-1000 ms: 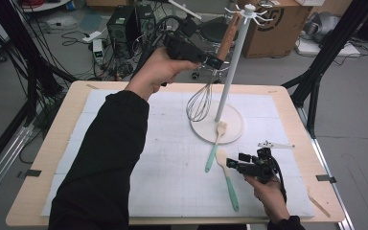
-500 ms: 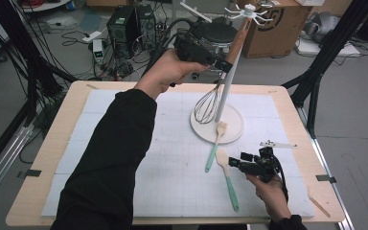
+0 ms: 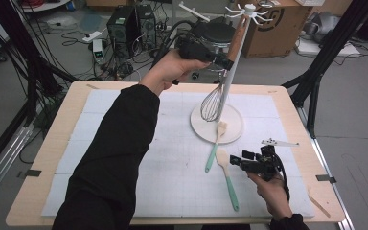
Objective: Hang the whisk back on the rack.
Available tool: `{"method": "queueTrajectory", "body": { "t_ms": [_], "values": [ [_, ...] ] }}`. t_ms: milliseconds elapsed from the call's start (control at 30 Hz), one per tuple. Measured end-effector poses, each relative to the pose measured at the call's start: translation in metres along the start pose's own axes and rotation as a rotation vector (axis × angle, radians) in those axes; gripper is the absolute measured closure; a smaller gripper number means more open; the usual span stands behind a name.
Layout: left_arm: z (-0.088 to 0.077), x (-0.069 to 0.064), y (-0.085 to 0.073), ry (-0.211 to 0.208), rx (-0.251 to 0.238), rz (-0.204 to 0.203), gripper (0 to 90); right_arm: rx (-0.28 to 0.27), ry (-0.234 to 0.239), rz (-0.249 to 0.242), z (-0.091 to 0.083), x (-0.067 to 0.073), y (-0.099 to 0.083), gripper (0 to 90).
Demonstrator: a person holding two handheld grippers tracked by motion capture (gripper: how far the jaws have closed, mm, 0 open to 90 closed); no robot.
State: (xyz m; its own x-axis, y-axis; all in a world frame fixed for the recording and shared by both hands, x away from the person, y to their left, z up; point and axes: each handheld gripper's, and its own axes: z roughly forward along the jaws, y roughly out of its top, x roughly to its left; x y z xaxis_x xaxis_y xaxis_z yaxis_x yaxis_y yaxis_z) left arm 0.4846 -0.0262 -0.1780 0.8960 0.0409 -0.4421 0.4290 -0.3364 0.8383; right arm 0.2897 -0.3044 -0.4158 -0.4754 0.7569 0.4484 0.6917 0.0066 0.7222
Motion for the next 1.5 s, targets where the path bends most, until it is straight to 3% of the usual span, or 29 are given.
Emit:
{"method": "queueTrajectory", "body": {
  "t_ms": [133, 433, 733, 1133, 1500],
  "values": [
    [0.004, 0.003, -0.001, 0.002, 0.016, -0.002, 73.7, 0.003, -0.013, 0.004, 0.0, 0.001, -0.001, 21.3],
    [0.008, 0.006, -0.001, -0.001, -0.001, -0.006, 73.7, 0.004, -0.021, 0.002, -0.001, 0.003, -0.003, 21.2],
    [0.012, 0.006, -0.003, 0.05, 0.005, 0.045, 73.0, -0.001, -0.024, 0.004, -0.003, 0.004, -0.004, 21.2],
    [0.02, 0.006, -0.004, 0.063, -0.007, 0.034, 72.5, -0.02, -0.023, 0.009, -0.014, 0.002, -0.008, 21.3],
    [0.021, 0.009, -0.005, 0.073, -0.01, 0.036, 71.5, -0.018, -0.02, 0.007, -0.009, 0.001, -0.008, 21.3]
  ]
}}
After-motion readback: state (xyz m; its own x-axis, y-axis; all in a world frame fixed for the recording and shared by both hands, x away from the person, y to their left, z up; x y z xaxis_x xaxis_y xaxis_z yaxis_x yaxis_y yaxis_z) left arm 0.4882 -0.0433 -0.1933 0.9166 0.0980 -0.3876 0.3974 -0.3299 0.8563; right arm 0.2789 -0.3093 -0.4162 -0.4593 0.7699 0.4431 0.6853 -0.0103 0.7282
